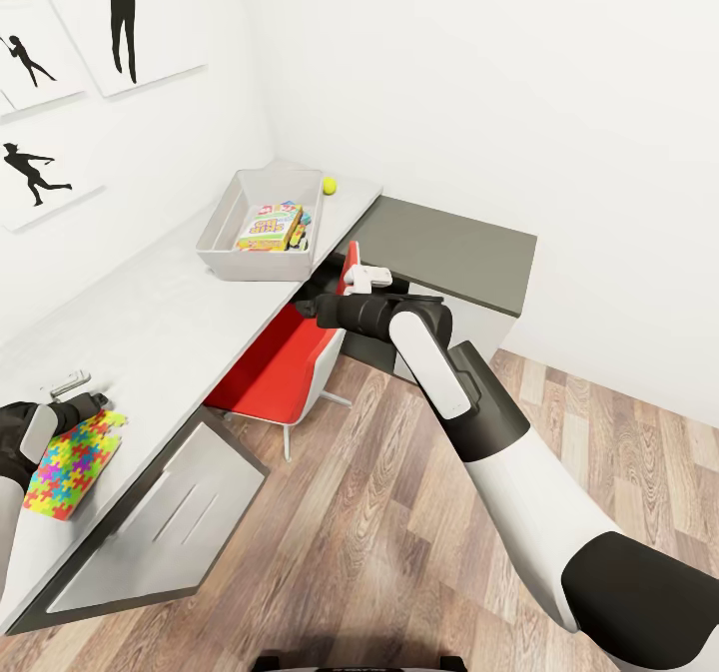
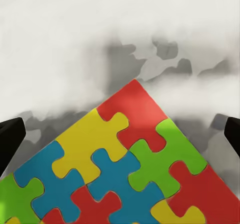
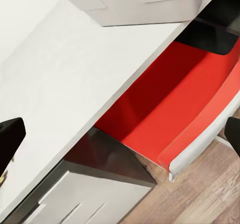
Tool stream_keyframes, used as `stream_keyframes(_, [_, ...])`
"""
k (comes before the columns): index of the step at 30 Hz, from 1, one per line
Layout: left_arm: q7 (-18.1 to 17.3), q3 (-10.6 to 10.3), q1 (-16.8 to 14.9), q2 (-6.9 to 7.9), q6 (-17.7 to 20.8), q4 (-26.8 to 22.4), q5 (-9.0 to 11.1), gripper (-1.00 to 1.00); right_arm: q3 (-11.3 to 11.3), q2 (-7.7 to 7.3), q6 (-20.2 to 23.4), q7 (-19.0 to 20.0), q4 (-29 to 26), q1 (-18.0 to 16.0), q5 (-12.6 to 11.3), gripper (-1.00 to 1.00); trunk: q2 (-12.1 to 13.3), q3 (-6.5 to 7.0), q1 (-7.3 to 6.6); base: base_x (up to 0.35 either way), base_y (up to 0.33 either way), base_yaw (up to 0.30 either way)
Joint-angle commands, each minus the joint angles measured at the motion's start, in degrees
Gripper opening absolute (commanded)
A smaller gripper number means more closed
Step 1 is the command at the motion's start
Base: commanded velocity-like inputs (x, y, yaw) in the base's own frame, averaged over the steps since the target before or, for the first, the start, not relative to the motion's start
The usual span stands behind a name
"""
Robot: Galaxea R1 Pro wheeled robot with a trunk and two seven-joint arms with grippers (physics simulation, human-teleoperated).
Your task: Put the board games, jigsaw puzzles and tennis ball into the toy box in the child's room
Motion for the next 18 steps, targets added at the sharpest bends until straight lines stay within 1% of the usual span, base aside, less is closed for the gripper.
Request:
stream_keyframes(1, [0.36, 0.03, -0.03, -0.01, 0.31, -0.08, 0.68, 1.0, 0.04, 0.0, 0.09, -0.6, -0.04, -0.06, -0.6, 1.0, -0.1, -0.09, 0.03, 0.0, 0.0, 0.0])
stream_keyframes(5, [0.35, 0.03, -0.03, -0.01, 0.38, -0.15, 0.68, 1.0, 0.04, 0.0, 0.05, -0.6, -0.04, -0.06, -0.6, 1.0, -0.1, -0.09, 0.03, -0.016, 0.0, 0.0])
stream_keyframes(10, [0.35, 0.03, -0.03, 0.06, 0.33, -0.16, 0.68, 1.0, 0.04, 0.0, 0.05, -0.6, -0.04, -0.06, -0.6, 1.0, -0.1, -0.08, 0.03, -0.113, 0.0, 0.0])
stream_keyframes(14, [0.24, 0.03, -0.03, 0.2, 0.36, -0.17, 0.68, 1.0, 0.04, 0.0, 0.04, -0.6, -0.04, -0.06, -0.6, 1.0, -0.1, 0.0, 0.03, -0.056, 0.002, 0.0])
stream_keyframes(18, [0.0, 0.04, -0.03, 0.31, 0.38, -0.48, 0.67, 1.0, 0.04, 0.0, 0.04, -0.6, -0.04, -0.06, -0.6, 1.0, -0.1, 0.05, 0.03, -0.167, 0.077, 0.0])
